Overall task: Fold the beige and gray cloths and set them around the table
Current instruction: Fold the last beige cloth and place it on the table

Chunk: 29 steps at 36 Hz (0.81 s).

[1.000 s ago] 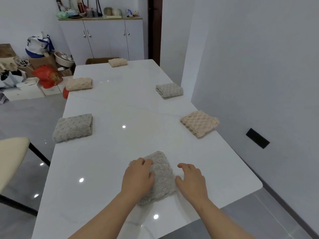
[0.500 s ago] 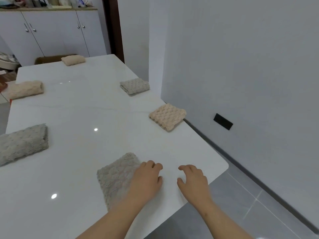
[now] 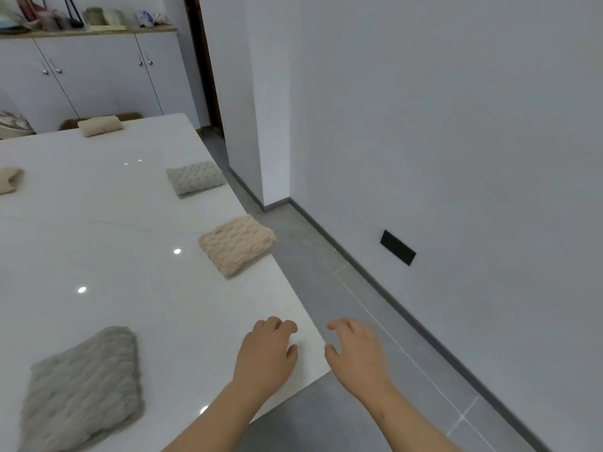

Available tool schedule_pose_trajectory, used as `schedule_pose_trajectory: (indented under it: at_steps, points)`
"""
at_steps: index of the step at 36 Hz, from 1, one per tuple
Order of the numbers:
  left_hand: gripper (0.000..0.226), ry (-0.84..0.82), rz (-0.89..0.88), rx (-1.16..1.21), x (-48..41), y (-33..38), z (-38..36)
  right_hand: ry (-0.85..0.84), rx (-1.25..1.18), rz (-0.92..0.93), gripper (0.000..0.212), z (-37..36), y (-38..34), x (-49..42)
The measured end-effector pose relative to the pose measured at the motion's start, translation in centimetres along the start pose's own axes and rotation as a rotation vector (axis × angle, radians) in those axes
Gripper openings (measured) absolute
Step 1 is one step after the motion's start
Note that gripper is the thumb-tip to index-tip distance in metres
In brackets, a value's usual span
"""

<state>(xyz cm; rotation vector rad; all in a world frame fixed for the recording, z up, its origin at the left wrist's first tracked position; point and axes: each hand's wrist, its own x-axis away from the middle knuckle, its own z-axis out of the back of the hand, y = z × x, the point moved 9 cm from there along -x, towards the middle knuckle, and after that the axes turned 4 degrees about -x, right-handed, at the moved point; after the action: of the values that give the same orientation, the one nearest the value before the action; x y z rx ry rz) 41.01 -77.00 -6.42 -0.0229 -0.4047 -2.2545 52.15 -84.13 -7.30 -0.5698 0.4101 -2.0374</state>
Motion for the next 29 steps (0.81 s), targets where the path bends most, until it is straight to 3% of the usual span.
schedule_pose_trajectory:
  at_steps: [16, 29]
  points:
    - [0.038, -0.008, 0.011, -0.05, -13.1, 9.0, -1.6, -0.045, 0.052, 0.036, 0.042, 7.6, 9.3, -9.8]
    - [0.037, 0.095, 0.149, -0.014, -23.0, 3.2, 1.7, -0.141, 0.056, 0.184, 0.041, 8.0, 3.3, -23.8]
